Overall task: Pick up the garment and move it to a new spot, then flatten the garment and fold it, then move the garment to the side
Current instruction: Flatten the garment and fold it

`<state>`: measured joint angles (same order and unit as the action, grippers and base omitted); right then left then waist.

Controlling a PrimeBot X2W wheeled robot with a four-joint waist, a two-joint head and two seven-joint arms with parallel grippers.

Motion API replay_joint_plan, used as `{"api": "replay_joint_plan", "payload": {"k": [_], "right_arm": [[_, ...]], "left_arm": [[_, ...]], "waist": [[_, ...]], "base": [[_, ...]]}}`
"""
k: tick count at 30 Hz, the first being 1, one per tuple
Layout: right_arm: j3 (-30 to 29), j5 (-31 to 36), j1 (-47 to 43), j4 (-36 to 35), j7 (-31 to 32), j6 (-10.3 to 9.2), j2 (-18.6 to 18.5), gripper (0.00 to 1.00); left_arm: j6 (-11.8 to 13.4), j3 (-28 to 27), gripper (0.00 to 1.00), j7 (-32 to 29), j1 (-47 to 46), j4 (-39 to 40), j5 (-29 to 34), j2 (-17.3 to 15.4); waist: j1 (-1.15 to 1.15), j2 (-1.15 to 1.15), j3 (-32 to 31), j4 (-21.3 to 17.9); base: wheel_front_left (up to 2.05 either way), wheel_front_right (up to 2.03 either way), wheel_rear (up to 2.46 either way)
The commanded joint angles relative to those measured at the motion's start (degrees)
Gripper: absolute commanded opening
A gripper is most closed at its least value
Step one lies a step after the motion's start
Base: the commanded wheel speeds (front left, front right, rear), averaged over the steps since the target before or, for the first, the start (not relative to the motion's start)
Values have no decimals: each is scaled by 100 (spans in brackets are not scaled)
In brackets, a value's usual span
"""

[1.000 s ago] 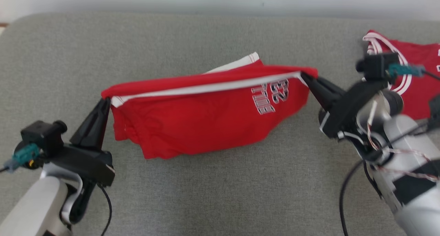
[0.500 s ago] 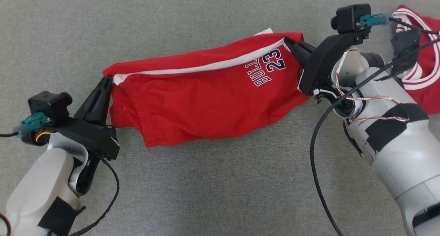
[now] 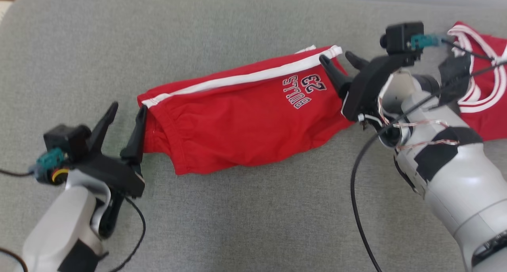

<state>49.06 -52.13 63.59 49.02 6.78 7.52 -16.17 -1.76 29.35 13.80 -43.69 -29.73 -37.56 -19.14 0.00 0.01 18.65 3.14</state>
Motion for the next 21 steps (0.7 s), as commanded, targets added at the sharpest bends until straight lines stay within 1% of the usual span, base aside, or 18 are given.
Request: {"api": "replay_joint_plan", "payload": {"k": [1, 5, 10, 11, 14, 21], "right_arm": [[84, -107, -163, -66, -153, -5, -84, 100], [196, -228, -433, -217, -549, -5, -275, 100], [229, -323, -836, -364, -1048, -5, -495, 100], [229, -323, -836, -364, -1048, -5, -495, 100], [182, -317, -1075, -409, -1329, -5, -584, 100], [-24, -188, -1657, -501, -1860, -5, -732, 100]], "left_arm": [[95, -62, 100, 89, 248, 109, 54, -17], [280, -263, 100, 143, 666, 500, 250, -77], [680, -846, 100, 143, 1484, 1618, 802, 53], [680, -846, 100, 143, 1484, 1618, 802, 53], [841, -1135, 100, 144, 1983, 2181, 1150, 108], [1051, -1747, 100, 141, 2927, 3137, 1727, 509]], "waist": [[0, -1, -231, -64], [0, -1, -453, -75], [0, -1, -714, -62], [0, -1, -714, -62], [0, -1, -829, -57], [0, -1, -981, -23]], "base": [[0, 0, 0], [0, 0, 0], [0, 0, 0], [0, 0, 0], [0, 0, 0], [0, 0, 0]]}}
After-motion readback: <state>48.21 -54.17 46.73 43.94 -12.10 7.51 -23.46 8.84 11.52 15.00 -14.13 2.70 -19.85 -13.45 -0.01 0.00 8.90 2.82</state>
